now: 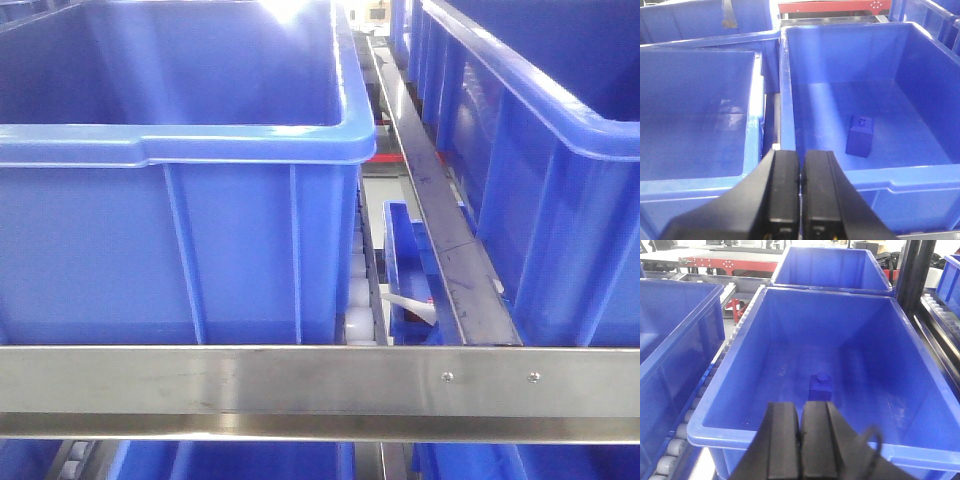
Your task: Pick and sort blue part to right shelf
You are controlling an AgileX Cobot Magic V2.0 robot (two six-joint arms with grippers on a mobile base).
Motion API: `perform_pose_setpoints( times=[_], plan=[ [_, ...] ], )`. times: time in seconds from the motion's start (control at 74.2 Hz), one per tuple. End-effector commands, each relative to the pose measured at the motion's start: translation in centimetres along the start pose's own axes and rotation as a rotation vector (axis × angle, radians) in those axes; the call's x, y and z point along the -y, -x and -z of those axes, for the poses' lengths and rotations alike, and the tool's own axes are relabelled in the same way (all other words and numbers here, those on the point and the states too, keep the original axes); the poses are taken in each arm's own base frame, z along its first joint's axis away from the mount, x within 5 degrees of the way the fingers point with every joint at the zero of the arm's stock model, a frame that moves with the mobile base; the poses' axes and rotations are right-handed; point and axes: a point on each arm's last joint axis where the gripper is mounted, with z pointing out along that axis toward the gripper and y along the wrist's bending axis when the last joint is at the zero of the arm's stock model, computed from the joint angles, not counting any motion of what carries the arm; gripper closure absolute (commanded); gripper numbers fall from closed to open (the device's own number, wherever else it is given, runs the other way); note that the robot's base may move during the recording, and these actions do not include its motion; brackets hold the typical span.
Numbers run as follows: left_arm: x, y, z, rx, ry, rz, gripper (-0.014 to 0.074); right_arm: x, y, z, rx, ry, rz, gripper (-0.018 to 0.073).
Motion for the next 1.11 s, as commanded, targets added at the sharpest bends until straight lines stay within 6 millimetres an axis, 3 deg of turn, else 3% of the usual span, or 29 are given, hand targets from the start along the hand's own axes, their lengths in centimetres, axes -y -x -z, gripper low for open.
perform_pose_setpoints(
  times=[0.0,0.202,0.31,0.458,0.755,1.092],
  plan=[
    [0.2,1.2,0.1,0.074,-0.023,0.002,0.0461,0.0,1.4,0.1,0.089,-0.003,0.008,0.0496],
    [1.0,0.7,0.2,0.102,-0.028,-0.009,0.0461,0.0,1.4,0.1,0.089,-0.003,0.008,0.0496],
    [1.4,-0.7,-0.5,0.194,0.008,0.023,0.0461,0.0,1.4,0.1,0.088,-0.003,0.008,0.0496],
    [1.6,-4.3,-2.1,0.291,0.046,0.029,0.0461,0.0,1.4,0.1,0.088,-0.003,0.008,0.0496],
    [1.7,-11.4,-5.2,0.324,0.054,0.041,0.0461,0.0,1.3,0.1,0.086,-0.003,0.008,0.0496],
    [1.6,-11.9,-5.4,0.278,0.059,0.066,0.0461,0.0,1.3,0.1,0.086,-0.003,0.008,0.0496]
  ],
)
